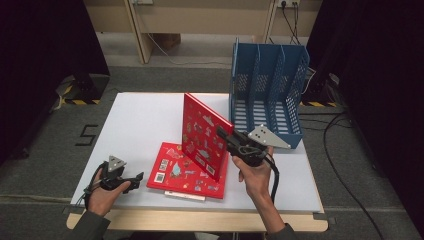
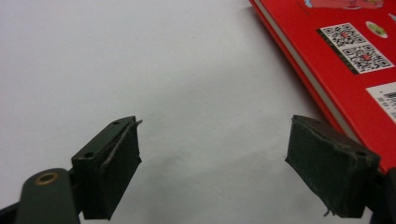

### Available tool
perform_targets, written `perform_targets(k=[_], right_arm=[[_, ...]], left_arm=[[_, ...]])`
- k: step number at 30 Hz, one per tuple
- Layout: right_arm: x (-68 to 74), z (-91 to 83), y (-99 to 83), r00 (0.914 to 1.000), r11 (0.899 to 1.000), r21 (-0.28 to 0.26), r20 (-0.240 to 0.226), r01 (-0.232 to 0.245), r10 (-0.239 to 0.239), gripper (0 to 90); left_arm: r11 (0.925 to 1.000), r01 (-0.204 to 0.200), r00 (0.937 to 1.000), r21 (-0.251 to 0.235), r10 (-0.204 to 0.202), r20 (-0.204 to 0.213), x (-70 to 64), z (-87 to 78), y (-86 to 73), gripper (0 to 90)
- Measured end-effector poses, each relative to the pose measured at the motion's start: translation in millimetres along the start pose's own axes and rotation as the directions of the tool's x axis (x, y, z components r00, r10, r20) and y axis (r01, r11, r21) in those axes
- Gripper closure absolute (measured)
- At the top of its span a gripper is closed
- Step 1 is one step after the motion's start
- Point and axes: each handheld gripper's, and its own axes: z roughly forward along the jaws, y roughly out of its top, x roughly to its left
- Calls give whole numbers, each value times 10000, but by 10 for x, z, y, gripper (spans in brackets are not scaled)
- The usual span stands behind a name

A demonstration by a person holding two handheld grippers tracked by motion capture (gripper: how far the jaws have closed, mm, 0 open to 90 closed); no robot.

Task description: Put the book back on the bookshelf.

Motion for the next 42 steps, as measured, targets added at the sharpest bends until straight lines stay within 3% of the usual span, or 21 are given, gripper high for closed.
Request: perform_targets(k=[14,16,32,42], right_arm=[[65,123,-156,9999,9988,495,-164,13,-5,761],[77,140,-172,9997,9985,510,-184,186,-177,760],[103,283,-390,9998,9938,1112,-222,29,-4,755],[107,339,-502,9995,9928,1198,-295,-43,79,750]], left_arm=[[9993,-158,9999,350,156,62,-18,42,-16,161],[9992,-161,9998,369,158,75,-17,42,-17,161],[9987,-208,9997,472,200,157,-30,50,-21,161],[9979,-251,9993,605,235,285,-31,60,-24,161]])
